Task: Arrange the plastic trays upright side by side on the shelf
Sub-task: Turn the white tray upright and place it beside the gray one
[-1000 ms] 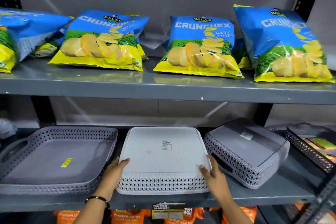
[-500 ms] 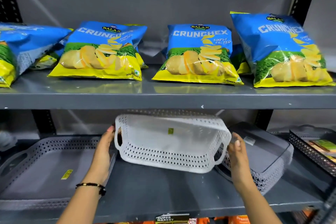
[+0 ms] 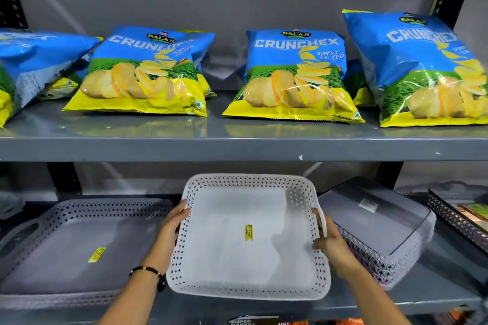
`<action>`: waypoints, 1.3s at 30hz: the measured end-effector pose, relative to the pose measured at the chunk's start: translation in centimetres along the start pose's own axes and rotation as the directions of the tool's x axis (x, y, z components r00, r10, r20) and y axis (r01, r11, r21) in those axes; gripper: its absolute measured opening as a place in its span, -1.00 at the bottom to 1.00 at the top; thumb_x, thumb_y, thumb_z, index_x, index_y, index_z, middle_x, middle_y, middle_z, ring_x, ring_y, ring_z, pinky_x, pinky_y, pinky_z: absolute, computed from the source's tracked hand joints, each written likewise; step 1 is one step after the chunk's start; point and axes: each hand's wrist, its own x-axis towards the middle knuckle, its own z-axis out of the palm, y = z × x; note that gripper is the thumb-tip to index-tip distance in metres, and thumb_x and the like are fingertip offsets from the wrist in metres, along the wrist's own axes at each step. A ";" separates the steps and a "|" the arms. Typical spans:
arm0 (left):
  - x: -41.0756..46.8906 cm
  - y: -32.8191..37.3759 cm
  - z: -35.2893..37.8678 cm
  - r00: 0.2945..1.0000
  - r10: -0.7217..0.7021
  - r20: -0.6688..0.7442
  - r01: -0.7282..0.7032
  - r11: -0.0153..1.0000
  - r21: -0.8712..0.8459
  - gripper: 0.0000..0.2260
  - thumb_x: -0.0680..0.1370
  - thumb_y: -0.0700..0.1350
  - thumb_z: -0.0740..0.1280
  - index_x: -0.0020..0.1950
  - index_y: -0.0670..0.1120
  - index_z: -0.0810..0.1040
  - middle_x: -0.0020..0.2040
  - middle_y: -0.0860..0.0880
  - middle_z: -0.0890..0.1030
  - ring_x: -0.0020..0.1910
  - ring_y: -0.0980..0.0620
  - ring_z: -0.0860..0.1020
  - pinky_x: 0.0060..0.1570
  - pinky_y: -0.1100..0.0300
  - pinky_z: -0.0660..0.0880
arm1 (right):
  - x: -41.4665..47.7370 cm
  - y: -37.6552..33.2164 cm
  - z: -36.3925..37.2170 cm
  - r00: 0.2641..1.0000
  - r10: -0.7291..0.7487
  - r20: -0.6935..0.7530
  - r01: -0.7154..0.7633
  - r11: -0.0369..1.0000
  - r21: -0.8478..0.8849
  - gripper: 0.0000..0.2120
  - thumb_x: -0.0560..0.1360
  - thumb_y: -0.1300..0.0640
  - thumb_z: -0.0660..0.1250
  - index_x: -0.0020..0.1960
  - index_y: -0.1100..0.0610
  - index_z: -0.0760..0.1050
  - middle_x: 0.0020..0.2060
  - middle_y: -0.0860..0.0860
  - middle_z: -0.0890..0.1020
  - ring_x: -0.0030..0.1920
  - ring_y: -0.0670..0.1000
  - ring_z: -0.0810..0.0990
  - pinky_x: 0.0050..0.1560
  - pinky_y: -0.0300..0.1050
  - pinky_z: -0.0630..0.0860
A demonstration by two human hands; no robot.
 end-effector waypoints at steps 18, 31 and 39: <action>2.6 -2.2 -0.3 0.961 -0.233 -0.149 0.261 0.942 0.211 -0.54 0.39 0.13 0.34 0.23 -0.05 0.52 0.19 -0.04 0.55 0.23 -0.05 0.46 0.36 0.02 0.28 | 6.6 4.0 0.3 0.990 0.088 -0.109 -0.110 0.971 -0.213 -0.28 0.35 0.56 0.11 0.39 0.03 0.27 0.21 0.07 0.56 0.15 0.10 0.55 0.18 0.16 0.53; 3.6 -2.9 -0.3 0.971 -0.081 -0.226 0.194 0.817 0.542 -0.56 0.40 0.10 0.37 0.16 -0.15 0.52 0.30 -0.09 0.46 0.34 -0.08 0.37 0.30 0.03 0.27 | 5.2 2.5 0.8 0.991 0.043 -0.130 -0.097 0.892 -0.441 -0.23 0.37 0.51 0.07 0.49 0.03 0.06 0.25 0.19 0.53 0.22 0.25 0.50 0.21 0.15 0.49; 2.2 -3.4 5.0 0.927 0.351 -0.130 -0.059 0.481 0.875 -0.69 0.52 -0.19 0.30 0.25 -0.19 0.53 0.40 -0.12 0.41 0.37 -0.10 0.39 0.38 0.07 0.32 | 2.8 1.2 -0.4 0.979 -0.178 -0.103 0.076 0.777 -0.624 -0.39 0.33 0.44 0.21 0.35 0.10 0.37 0.17 0.10 0.60 0.13 0.18 0.58 0.12 0.01 0.54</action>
